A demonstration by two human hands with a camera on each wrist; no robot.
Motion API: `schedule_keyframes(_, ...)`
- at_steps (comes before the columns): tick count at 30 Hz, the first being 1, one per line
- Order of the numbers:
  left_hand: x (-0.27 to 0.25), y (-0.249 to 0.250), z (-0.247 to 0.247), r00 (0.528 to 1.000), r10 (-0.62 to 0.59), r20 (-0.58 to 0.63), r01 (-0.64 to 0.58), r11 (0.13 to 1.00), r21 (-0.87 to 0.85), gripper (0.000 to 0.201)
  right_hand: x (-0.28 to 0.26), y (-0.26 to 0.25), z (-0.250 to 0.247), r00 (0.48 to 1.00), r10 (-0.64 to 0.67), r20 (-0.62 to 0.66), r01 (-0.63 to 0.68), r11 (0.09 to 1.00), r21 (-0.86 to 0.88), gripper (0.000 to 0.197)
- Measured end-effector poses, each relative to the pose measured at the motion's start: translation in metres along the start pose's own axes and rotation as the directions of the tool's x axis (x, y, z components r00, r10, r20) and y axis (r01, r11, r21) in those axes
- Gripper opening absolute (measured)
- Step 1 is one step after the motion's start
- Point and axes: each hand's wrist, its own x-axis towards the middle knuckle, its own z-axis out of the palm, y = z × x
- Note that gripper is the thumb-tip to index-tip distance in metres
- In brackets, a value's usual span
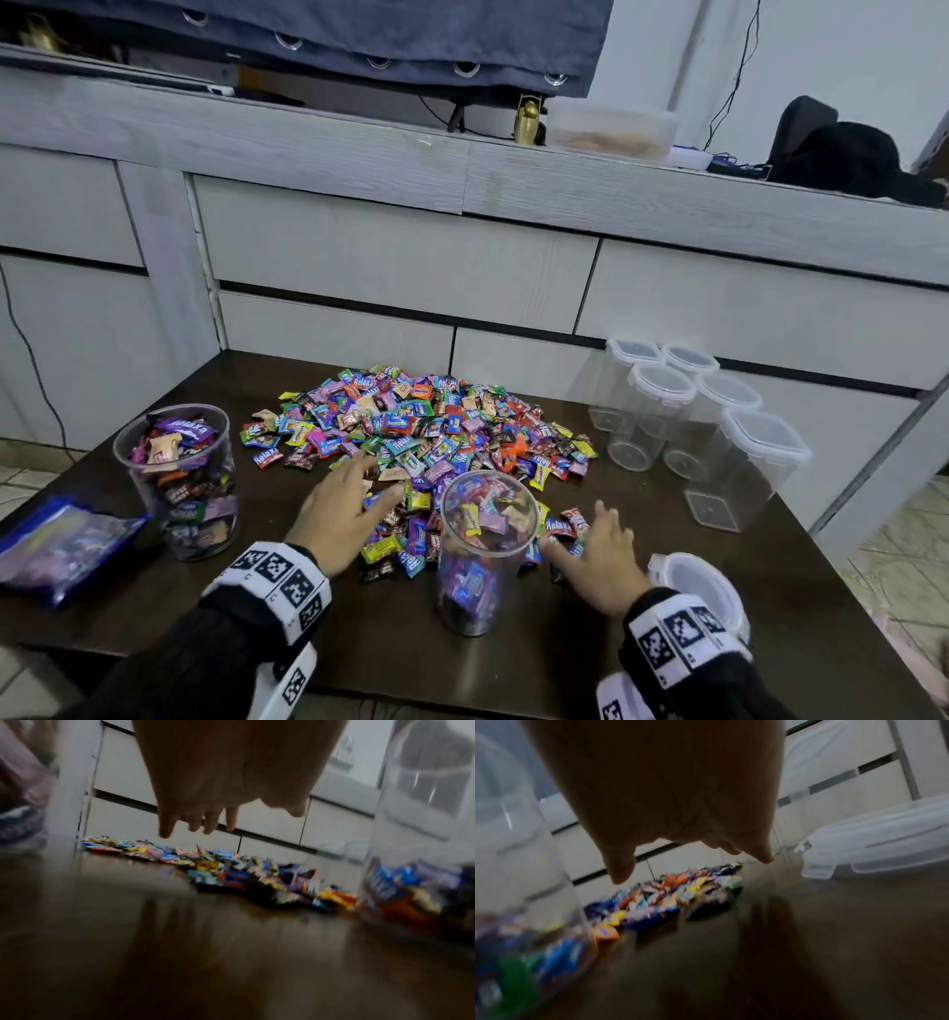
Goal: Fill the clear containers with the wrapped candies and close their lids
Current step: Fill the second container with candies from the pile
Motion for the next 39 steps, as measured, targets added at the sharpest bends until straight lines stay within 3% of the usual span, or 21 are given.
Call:
schedule_keyframes(2,0.000,-0.009,0.011,0.981,-0.142,0.131,0.106,0.963,0.249,0.107,0.004,0.004,0.019,0.997,0.069,0.035,-0.067,0.997,-0.038,0.111)
schedule_keyframes(4,0.000,-0.014,0.022,0.948,-0.236,0.211,0.141,0.912,0.385,0.121,0.010,0.001,0.030,0.995,0.094,0.045,-0.091,0.995,-0.047,0.118)
schedule_keyframes(8,0.005,-0.019,0.029,0.929,-0.229,0.290,0.028,0.826,0.563,0.131,0.025,-0.013,0.039,0.994,0.089,0.059,-0.085,0.994,-0.070,0.116)
schedule_keyframes(12,0.018,-0.019,0.028,0.925,-0.182,0.334,-0.042,0.824,0.564,0.134,0.046,-0.025,0.051,0.996,0.013,0.093,-0.007,0.998,-0.058,0.127)
schedule_keyframes(15,0.024,-0.010,0.026,0.923,-0.125,0.365,-0.086,0.855,0.511,0.157,0.059,-0.037,0.067,0.999,-0.011,0.037,0.015,0.994,-0.108,0.132)
schedule_keyframes(18,0.032,0.000,0.029,0.905,-0.031,0.424,-0.187,0.866,0.464,0.162,0.069,-0.044,0.079,0.998,-0.057,-0.014,0.055,0.986,-0.157,0.142)
schedule_keyframes(20,0.039,0.006,0.030,0.891,0.046,0.452,-0.251,0.879,0.404,0.152,0.079,-0.043,0.077,0.993,-0.114,0.006,0.113,0.978,-0.172,0.147)
schedule_keyframes(24,0.051,0.007,0.039,0.891,0.144,0.430,-0.325,0.864,0.385,0.104,0.098,-0.045,0.065,0.943,-0.295,0.152,0.322,0.924,-0.208,0.142)
schedule_keyframes(26,0.056,0.006,0.044,0.908,0.170,0.383,-0.344,0.825,0.448,0.095,0.101,-0.049,0.060,0.915,-0.332,0.231,0.384,0.893,-0.236,0.129)
schedule_keyframes(30,0.065,0.012,0.046,0.915,0.184,0.360,-0.352,0.798,0.489,0.074,0.102,-0.050,0.048,0.913,-0.369,0.172,0.403,0.882,-0.243,0.084)
schedule_keyframes(34,0.067,0.021,0.045,0.921,0.163,0.353,-0.318,0.839,0.442,0.057,0.102,-0.052,0.040,0.910,-0.360,0.203,0.408,0.865,-0.292,0.067)
schedule_keyframes(39,0.065,0.036,0.038,0.905,0.047,0.423,-0.246,0.869,0.430,0.050,0.101,-0.056,0.037,0.911,-0.326,0.251,0.393,0.871,-0.294,0.052)
